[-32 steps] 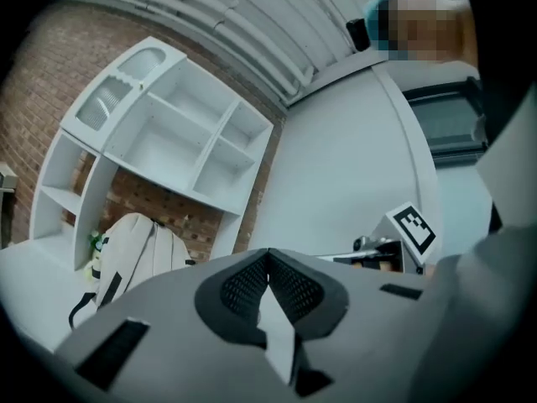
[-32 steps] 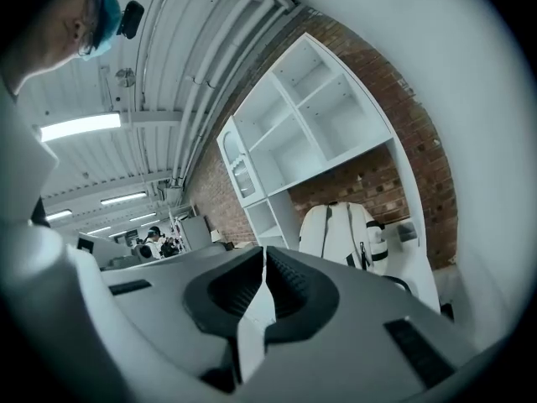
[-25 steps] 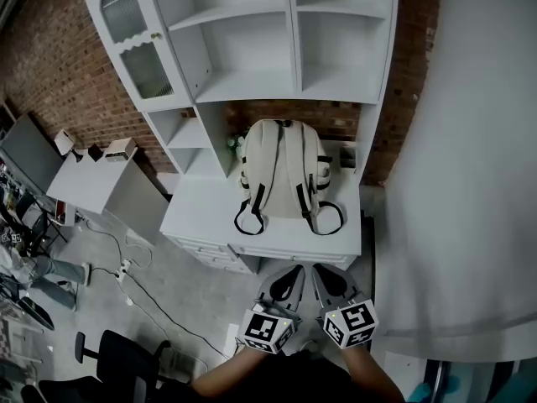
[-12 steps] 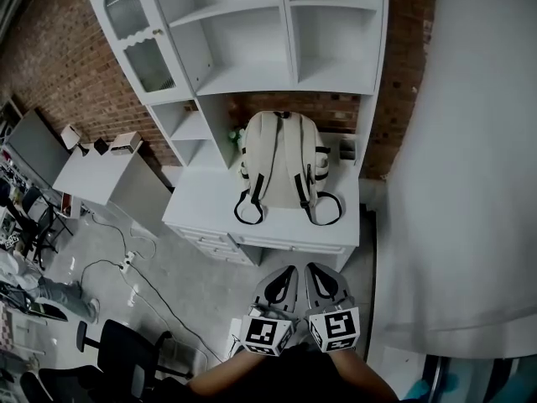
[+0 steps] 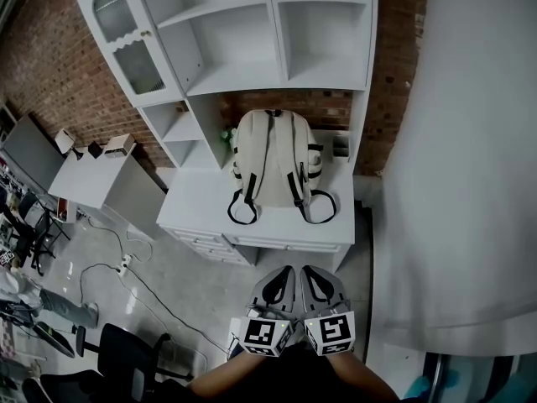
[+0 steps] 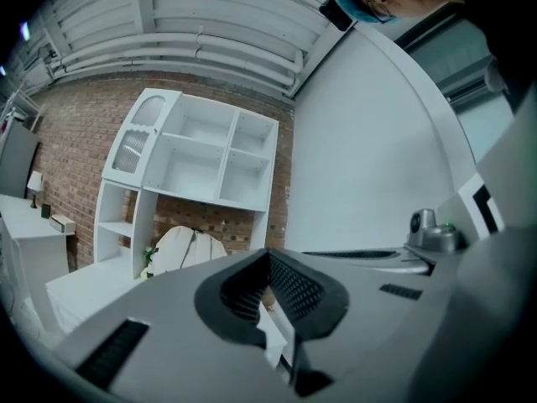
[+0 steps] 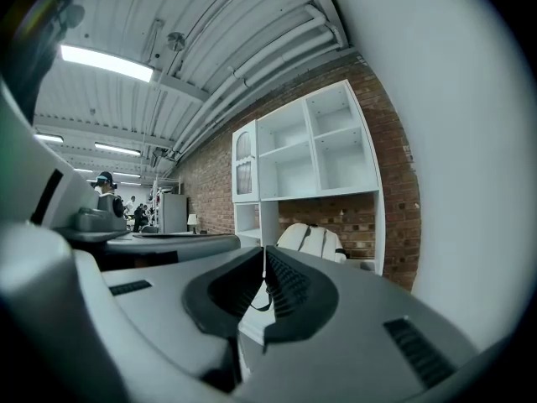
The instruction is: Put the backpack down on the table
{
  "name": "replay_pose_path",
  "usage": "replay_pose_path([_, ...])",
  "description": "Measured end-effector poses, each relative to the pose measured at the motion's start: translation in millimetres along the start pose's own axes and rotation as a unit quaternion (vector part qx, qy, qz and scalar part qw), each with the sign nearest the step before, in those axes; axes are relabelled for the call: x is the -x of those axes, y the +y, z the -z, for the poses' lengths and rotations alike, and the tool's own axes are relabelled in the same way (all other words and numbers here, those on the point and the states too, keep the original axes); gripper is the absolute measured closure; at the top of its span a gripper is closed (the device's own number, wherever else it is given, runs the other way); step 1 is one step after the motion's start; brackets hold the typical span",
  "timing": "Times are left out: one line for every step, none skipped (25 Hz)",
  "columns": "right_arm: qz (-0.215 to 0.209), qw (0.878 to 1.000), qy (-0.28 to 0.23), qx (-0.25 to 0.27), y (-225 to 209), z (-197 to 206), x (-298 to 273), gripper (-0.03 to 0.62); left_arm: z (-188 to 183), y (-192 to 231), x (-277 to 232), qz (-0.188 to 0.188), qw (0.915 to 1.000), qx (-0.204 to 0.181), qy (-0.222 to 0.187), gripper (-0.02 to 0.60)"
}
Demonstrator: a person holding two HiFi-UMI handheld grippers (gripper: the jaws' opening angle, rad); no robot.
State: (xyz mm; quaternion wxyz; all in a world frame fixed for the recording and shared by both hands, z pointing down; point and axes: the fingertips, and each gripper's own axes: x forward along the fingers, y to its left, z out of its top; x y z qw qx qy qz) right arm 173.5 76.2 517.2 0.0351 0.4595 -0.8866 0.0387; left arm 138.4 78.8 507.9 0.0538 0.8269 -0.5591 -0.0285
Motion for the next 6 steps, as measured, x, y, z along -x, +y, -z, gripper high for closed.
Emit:
replay_pose_path([0.001,1.000,0.001,0.002,-1.0,-0.4,-0.7,0.569,0.1,-0.4,-2.2,0.002,1.0000,0.007,0.001,0.565])
replay_pose_path([0.002,1.000,0.002,0.005,-2.0,-0.7,-1.8,0.569,0.3,-1.2,-4.5,0.005,0.9999,0.010,0.002,0.565])
replay_pose_path([0.002,1.000,0.001,0.008,-3.1,-0.9,-3.0,0.569,0.9,-2.0,-7.0,0.007,0.9999,0.009,0.001,0.565])
replay_pose_path([0.001,1.000,0.000,0.011,-4.5,-1.1,-4.4,0.570,1.8,-2.4,-9.7,0.008,0.9999,0.006,0.001,0.565])
replay_pose_path([0.001,1.000,0.000,0.013,-6.2,-1.2,-5.8,0.571,2.9,-2.5,-12.7,0.008,1.0000,0.004,0.000,0.565])
replay_pose_path([0.000,1.000,-0.001,0.016,-8.0,-1.1,-7.2,0.571,4.2,-2.4,-15.7,0.007,1.0000,0.002,0.000,0.565])
